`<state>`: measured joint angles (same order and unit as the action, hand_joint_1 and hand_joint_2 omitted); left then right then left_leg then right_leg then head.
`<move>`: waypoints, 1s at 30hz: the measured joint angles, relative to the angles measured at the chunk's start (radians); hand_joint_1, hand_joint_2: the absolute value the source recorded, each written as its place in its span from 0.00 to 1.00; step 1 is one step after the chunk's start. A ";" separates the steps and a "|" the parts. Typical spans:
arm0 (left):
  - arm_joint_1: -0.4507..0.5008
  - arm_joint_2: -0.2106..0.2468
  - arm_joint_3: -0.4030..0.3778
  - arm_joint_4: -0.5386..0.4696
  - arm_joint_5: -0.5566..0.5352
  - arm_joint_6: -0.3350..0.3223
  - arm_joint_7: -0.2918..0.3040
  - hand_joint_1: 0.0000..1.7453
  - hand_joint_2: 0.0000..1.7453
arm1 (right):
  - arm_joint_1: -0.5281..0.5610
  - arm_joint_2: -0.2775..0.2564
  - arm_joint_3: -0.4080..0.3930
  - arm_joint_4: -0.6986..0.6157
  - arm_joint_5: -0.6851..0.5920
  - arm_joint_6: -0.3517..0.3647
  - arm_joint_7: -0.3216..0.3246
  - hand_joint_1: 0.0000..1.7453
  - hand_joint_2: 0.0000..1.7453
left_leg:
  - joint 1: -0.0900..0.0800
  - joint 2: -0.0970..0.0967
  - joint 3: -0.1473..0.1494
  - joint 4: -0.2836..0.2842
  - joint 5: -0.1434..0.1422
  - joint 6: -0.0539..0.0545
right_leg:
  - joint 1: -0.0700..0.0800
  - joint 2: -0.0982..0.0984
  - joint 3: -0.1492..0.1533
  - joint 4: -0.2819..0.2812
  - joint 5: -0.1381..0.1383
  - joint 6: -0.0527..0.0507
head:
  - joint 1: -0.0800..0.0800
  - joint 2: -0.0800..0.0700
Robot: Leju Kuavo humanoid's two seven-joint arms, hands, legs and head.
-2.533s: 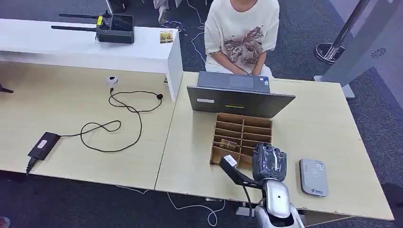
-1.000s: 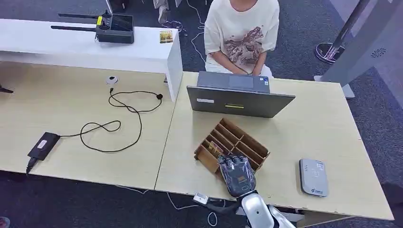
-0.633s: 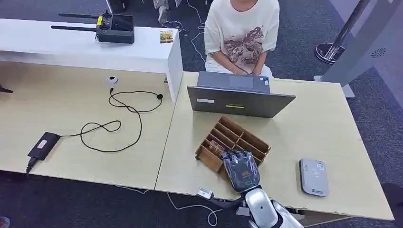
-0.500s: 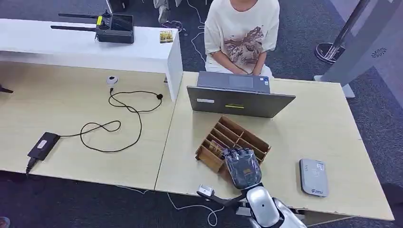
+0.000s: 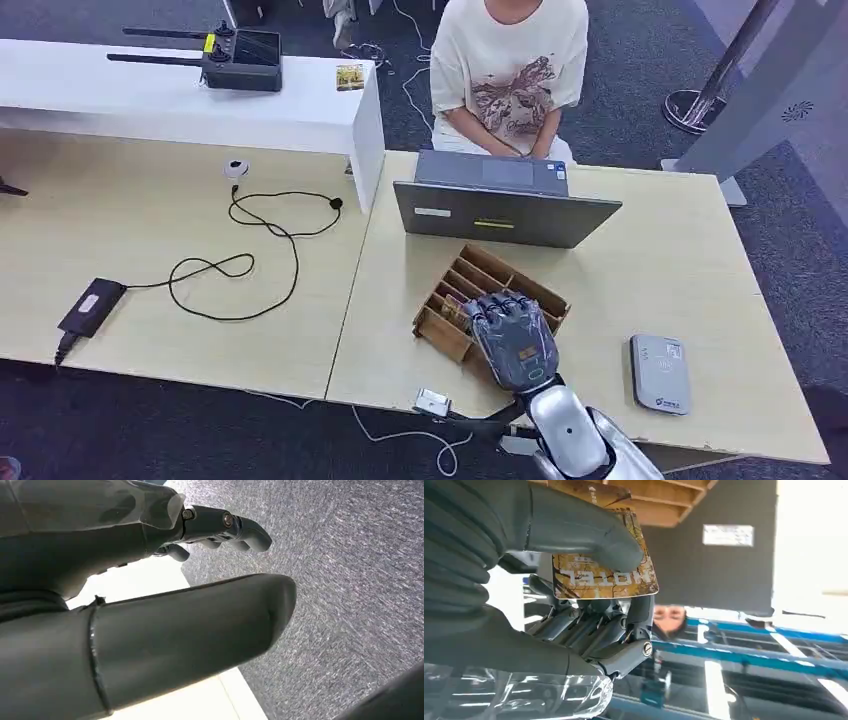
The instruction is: Pass the card to the sensor for recognition and then transmit it.
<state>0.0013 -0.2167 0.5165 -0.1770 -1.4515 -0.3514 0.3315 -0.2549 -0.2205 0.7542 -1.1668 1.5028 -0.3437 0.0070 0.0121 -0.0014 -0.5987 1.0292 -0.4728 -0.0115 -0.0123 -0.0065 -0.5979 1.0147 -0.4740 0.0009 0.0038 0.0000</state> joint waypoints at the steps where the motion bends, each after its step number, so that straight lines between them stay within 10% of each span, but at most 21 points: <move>1: 0.000 0.000 0.000 0.000 0.001 0.002 0.000 0.00 0.00 | 0.007 -0.002 -0.005 -0.020 -0.023 0.008 -0.023 0.99 1.00 | 0.000 0.000 0.000 0.000 0.000 0.000 | 0.000 0.000 0.000 0.000 0.000 0.000 | 0.000 0.000; 16: 0.002 -0.002 0.000 0.000 0.002 0.007 -0.011 0.00 0.00 | 0.021 -0.051 -0.051 -0.288 -0.197 0.035 -0.187 1.00 1.00 | 0.000 0.000 0.000 0.000 0.000 0.000 | 0.000 0.000 0.000 0.000 0.000 0.000 | 0.000 0.000; 30: 0.002 0.000 0.000 0.000 -0.016 -0.009 -0.036 0.00 0.00 | -0.345 -0.021 -0.061 -0.159 -0.312 0.120 -0.223 1.00 1.00 | 0.000 0.000 0.000 0.000 0.002 0.000 | 0.000 0.000 0.000 0.001 0.002 0.000 | 0.000 0.000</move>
<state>0.0034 -0.2167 0.5165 -0.1770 -1.4675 -0.3601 0.2956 -0.5996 -0.2414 0.6935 -1.3263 1.1909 -0.2235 -0.2156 0.0121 -0.0010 -0.5985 1.0294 -0.4708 -0.0111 -0.0123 -0.0063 -0.5974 1.0161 -0.4724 0.0005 0.0038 0.0000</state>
